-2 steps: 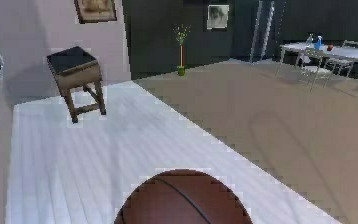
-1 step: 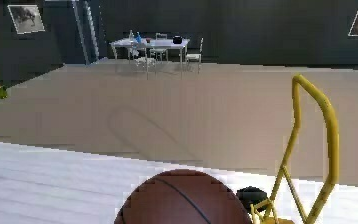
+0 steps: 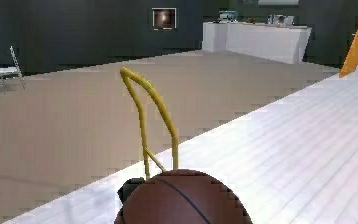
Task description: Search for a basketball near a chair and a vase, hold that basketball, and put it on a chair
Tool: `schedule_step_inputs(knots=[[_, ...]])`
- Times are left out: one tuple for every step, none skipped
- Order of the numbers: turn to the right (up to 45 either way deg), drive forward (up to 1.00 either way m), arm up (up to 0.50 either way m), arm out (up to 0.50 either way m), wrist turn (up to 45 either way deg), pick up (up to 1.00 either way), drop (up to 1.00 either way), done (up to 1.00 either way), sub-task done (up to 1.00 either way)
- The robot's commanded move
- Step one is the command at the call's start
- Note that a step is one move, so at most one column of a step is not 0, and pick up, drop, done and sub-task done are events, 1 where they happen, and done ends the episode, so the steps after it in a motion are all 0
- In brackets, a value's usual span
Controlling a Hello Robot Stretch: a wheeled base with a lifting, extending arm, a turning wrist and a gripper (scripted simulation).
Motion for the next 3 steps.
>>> schedule_step_inputs(knots=[[39.0,0.0,0.0,0.0,0.0,0.0,0.0,0.0,0.0],[0.0,0.75,0.0,0.0,0.0,0.0,0.0,0.0,0.0],[12.0,0.0,0.0,0.0,0.0,0.0,0.0,0.0,0.0]])
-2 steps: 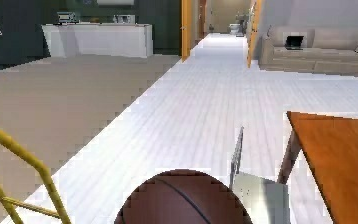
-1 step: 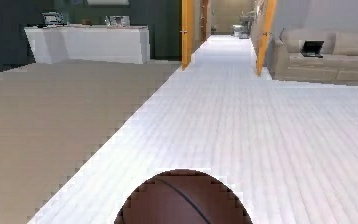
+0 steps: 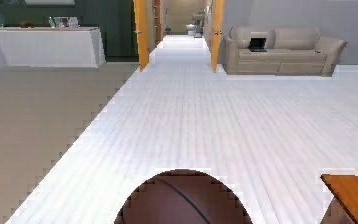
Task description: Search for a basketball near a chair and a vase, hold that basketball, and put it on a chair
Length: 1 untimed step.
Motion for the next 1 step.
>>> schedule_step_inputs(knots=[[0.0,0.4,0.0,0.0,0.0,0.0,0.0,0.0,0.0]])
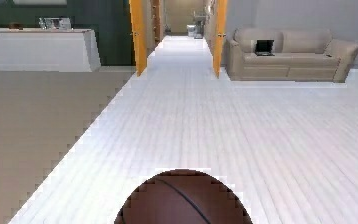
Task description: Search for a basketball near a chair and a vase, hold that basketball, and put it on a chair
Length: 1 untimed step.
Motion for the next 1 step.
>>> schedule_step_inputs(knots=[[45.0,0.0,0.0,0.0,0.0,0.0,0.0,0.0,0.0]])
